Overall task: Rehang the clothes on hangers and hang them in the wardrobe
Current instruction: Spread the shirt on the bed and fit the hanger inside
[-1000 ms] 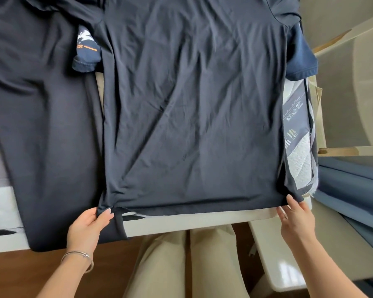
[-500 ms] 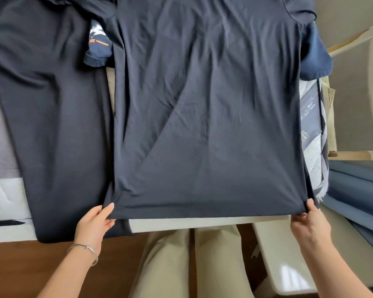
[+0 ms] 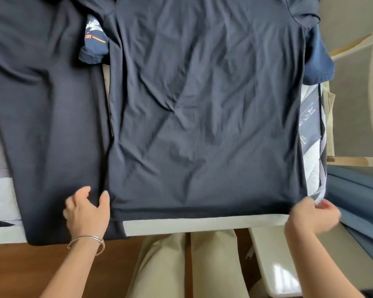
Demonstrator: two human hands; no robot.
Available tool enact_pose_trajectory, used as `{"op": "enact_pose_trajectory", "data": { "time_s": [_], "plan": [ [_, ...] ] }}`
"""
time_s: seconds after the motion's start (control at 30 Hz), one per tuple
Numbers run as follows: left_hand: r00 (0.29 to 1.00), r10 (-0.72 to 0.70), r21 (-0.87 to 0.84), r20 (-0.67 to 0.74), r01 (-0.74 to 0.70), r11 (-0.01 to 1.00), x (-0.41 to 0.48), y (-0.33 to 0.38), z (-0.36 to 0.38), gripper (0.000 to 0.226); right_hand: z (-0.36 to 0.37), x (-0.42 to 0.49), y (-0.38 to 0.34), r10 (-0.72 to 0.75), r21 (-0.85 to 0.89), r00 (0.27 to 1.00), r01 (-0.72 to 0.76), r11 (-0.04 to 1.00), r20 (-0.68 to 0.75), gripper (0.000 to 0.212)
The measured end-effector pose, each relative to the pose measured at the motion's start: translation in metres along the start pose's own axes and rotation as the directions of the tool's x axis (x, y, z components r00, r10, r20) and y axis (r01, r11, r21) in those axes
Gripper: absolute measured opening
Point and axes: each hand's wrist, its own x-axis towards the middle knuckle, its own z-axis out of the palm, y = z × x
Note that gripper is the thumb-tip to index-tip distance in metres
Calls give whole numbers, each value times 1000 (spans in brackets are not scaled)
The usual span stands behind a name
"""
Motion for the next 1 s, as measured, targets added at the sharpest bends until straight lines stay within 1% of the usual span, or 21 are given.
{"op": "enact_pose_trajectory", "data": {
  "time_s": [0.03, 0.07, 0.1, 0.13, 0.17, 0.2, 0.23, 0.27, 0.3, 0.33, 0.4, 0.43, 0.57, 0.63, 0.67, 0.7, 0.73, 0.83, 0.87, 0.97, 1.0],
  "plan": [
    [991, 119, -10, -61, -120, 993, 0, 14, 2, 43, 6, -12, -7, -165, -41, 981, 171, 984, 106, 40],
    [957, 273, -8, -100, -275, 961, -2, 31, 5, 43, 16, -27, -13, -330, -63, 914, 353, 933, 235, 39],
    [899, 424, 12, -106, -425, 905, -5, 48, 12, 46, 25, -44, -18, -487, -69, 801, 540, 839, 348, 39],
    [826, 558, 48, -77, -556, 830, -6, 63, 22, 49, 36, -58, -21, -621, -69, 654, 710, 700, 431, 39],
    [749, 662, 99, -18, -658, 747, -6, 76, 36, 52, 49, -73, -25, -709, -76, 504, 837, 542, 493, 42],
    [681, 730, 160, 59, -729, 666, -5, 86, 51, 52, 61, -83, -28, -731, -77, 384, 906, 416, 564, 46],
    [630, 766, 222, 124, -770, 598, -2, 93, 67, 52, 70, -92, -32, -687, -81, 309, 936, 343, 657, 49],
    [610, 773, 272, 173, -784, 557, 2, 97, 79, 53, 78, -92, -32, -622, -94, 270, 949, 300, 735, 51],
    [609, 767, 309, 204, -783, 540, 8, 96, 88, 54, 84, -86, -27, -558, -117, 252, 957, 267, 791, 53],
    [616, 755, 340, 224, -776, 532, 14, 90, 92, 56, 84, -77, -22, -521, -155, 257, 960, 231, 814, 55],
    [630, 732, 398, 259, -760, 514, 26, 67, 89, 59, 75, -54, -13, -505, -224, 286, 958, 180, 814, 63],
    [639, 720, 417, 268, -751, 512, 31, 53, 83, 60, 68, -43, -10, -491, -272, 326, 945, 180, 808, 65],
    [729, 629, 436, 271, -675, 595, 36, 22, 54, 71, 38, -15, -6, -398, -415, 507, 859, 299, 764, 57],
    [804, 551, 334, 225, -595, 731, 29, 34, 48, 84, 35, -15, -13, -405, -456, 594, 800, 390, 695, 57],
    [829, 526, 273, 190, -559, 783, 26, 47, 47, 89, 41, -19, -19, -455, -441, 604, 794, 419, 655, 61],
    [829, 539, 235, 150, -560, 795, 24, 62, 47, 89, 49, -27, -28, -518, -398, 575, 816, 419, 633, 66],
    [804, 584, 223, 116, -594, 773, 24, 80, 47, 86, 60, -37, -39, -583, -339, 511, 858, 385, 632, 68],
    [678, 734, 235, 44, -721, 652, 36, 145, 55, 69, 106, -69, -82, -716, -153, 253, 967, 203, 651, 55],
    [633, 774, 217, 27, -759, 613, 43, 167, 59, 64, 123, -79, -97, -744, -113, 187, 982, 150, 641, 52],
    [491, 869, 218, 55, -856, 470, 65, 225, 77, 52, 169, -95, -142, -745, -33, 14, 999, -11, 667, 52],
    [475, 875, 227, 93, -866, 445, 74, 239, 82, 53, 181, -92, -153, -724, -26, -30, 997, -67, 689, 52]
  ]
}}
